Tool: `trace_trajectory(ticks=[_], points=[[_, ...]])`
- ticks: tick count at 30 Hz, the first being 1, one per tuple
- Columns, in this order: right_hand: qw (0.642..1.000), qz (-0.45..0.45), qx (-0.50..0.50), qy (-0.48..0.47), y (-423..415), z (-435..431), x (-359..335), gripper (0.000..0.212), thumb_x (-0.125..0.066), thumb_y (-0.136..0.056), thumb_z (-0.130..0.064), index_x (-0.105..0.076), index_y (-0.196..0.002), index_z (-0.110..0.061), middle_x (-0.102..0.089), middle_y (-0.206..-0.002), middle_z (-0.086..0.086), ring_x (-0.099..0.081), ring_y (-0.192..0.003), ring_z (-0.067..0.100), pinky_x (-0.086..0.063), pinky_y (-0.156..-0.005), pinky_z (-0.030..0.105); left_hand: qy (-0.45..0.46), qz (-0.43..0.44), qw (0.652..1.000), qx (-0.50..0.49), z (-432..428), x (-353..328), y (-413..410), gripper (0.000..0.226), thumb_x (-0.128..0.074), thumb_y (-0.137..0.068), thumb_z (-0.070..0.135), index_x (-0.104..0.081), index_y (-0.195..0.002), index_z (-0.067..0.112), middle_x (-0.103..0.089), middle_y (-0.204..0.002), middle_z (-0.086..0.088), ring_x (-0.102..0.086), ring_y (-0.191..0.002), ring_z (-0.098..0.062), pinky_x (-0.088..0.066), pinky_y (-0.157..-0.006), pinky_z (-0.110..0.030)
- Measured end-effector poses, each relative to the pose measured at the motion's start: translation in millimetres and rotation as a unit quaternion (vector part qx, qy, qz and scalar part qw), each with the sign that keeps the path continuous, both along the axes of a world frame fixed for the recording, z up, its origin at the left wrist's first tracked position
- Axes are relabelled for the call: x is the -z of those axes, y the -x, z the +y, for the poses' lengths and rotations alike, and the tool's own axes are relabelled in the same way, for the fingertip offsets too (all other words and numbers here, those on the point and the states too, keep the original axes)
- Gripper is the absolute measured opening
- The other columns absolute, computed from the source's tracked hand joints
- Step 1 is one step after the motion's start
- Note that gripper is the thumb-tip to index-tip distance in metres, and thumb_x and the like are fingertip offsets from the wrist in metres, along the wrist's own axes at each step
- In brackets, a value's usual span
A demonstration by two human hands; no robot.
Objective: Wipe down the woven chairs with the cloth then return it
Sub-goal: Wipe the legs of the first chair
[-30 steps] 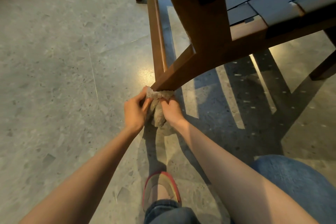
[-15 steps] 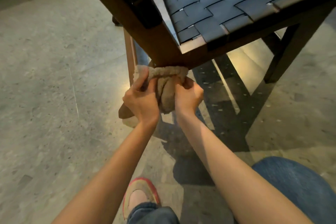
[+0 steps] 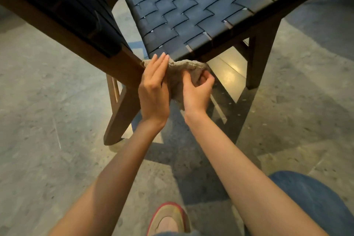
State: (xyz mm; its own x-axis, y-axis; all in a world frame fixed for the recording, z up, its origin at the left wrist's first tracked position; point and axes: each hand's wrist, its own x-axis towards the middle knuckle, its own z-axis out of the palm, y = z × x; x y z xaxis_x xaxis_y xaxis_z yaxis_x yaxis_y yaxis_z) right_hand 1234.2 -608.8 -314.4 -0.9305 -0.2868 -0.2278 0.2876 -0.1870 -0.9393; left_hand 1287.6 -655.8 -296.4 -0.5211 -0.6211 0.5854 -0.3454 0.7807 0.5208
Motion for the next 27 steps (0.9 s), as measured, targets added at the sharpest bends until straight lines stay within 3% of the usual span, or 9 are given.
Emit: trace_trajectory(ticks=[3, 5, 9, 12, 16, 19, 24, 27], points=[[0.995, -0.041, -0.094, -0.006, 10.5, -2.4, 2.7, 0.041, -0.054, -0.096, -0.020, -0.045, -0.136, -0.016, -0.058, -0.127, 0.003, -0.055, -0.115, 0.014, -0.047, -0.093, 0.023, 0.029, -0.079, 0.996, -0.008, 2.6, 5.7, 12.0, 0.040, -0.041, -0.098, -0.001, -0.038, -0.138, -0.001, -0.034, -0.147, -0.018, -0.024, -0.142, -0.030, -0.004, -0.115, -0.017], [0.994, -0.029, -0.105, -0.015, 15.7, -1.8, 2.8, 0.030, -0.051, -0.098, -0.017, -0.055, -0.127, -0.013, -0.063, -0.119, 0.005, -0.059, -0.111, 0.015, -0.048, -0.095, 0.027, 0.028, -0.095, 0.995, -0.023, 2.2, 5.9, 19.3, 0.040, -0.035, -0.100, 0.002, -0.032, -0.141, 0.001, -0.027, -0.150, -0.016, -0.018, -0.144, -0.027, 0.002, -0.114, -0.014], [0.998, 0.027, -0.041, -0.049, 23.9, 1.9, 1.7, 0.023, -0.050, -0.098, -0.015, -0.065, -0.114, -0.006, -0.068, -0.108, 0.008, -0.063, -0.102, 0.015, -0.049, -0.084, 0.019, 0.047, -0.123, 0.991, -0.019, -3.1, 4.6, 29.2, 0.041, -0.026, -0.103, 0.003, -0.027, -0.143, 0.007, -0.023, -0.152, -0.012, -0.016, -0.145, -0.020, -0.005, -0.119, -0.021], [0.996, 0.061, 0.007, -0.062, 36.8, 8.2, 0.5, 0.022, -0.049, -0.098, -0.016, -0.067, -0.109, -0.008, -0.069, -0.100, 0.004, -0.063, -0.094, 0.010, -0.050, -0.086, 0.023, 0.056, -0.128, 0.990, 0.005, -4.8, 2.0, 33.0, 0.040, -0.032, -0.102, 0.001, -0.033, -0.142, 0.005, -0.030, -0.150, -0.014, -0.023, -0.143, -0.023, -0.014, -0.119, -0.030], [0.991, 0.072, 0.067, -0.091, 58.7, 14.0, -3.6, 0.020, -0.053, -0.097, -0.018, -0.071, -0.105, -0.013, -0.066, -0.083, -0.013, -0.059, -0.077, -0.007, -0.044, -0.071, 0.006, 0.090, -0.150, 0.982, 0.073, -8.3, -5.1, 44.1, 0.044, -0.037, -0.100, -0.002, -0.031, -0.143, 0.004, -0.030, -0.151, -0.013, -0.022, -0.142, -0.022, -0.015, -0.119, -0.034], [0.986, 0.061, 0.102, -0.116, 71.4, 18.8, -6.3, 0.019, -0.060, -0.093, -0.016, -0.071, -0.107, -0.011, -0.072, -0.092, -0.006, -0.058, -0.074, -0.008, -0.043, -0.063, 0.002, 0.101, -0.161, 0.976, 0.106, -6.9, -14.1, 54.8, 0.046, -0.039, -0.099, -0.002, -0.029, -0.144, 0.003, -0.029, -0.151, -0.014, -0.021, -0.142, -0.023, -0.014, -0.118, -0.034], [0.981, 0.098, 0.140, -0.094, 82.3, 38.6, -26.3, 0.019, -0.067, -0.088, -0.012, -0.071, -0.105, -0.006, -0.073, -0.096, 0.002, -0.065, -0.079, -0.001, -0.050, -0.069, 0.007, 0.126, -0.200, 0.956, 0.175, -9.5, -31.1, 64.2, 0.052, -0.051, -0.094, -0.001, -0.034, -0.142, 0.003, -0.035, -0.148, -0.016, -0.031, -0.139, -0.027, -0.018, -0.115, -0.036], [0.960, 0.215, 0.171, -0.056, 88.7, 54.4, -48.2, 0.014, -0.066, -0.088, -0.008, -0.069, -0.101, -0.006, -0.069, -0.091, -0.006, -0.066, -0.082, -0.004, -0.052, -0.073, 0.011, 0.148, -0.165, 0.961, 0.167, -9.1, -47.6, 70.5, 0.053, -0.063, -0.088, 0.006, -0.045, -0.138, 0.008, -0.054, -0.134, -0.015, -0.050, -0.124, -0.032, -0.036, -0.104, -0.039]])
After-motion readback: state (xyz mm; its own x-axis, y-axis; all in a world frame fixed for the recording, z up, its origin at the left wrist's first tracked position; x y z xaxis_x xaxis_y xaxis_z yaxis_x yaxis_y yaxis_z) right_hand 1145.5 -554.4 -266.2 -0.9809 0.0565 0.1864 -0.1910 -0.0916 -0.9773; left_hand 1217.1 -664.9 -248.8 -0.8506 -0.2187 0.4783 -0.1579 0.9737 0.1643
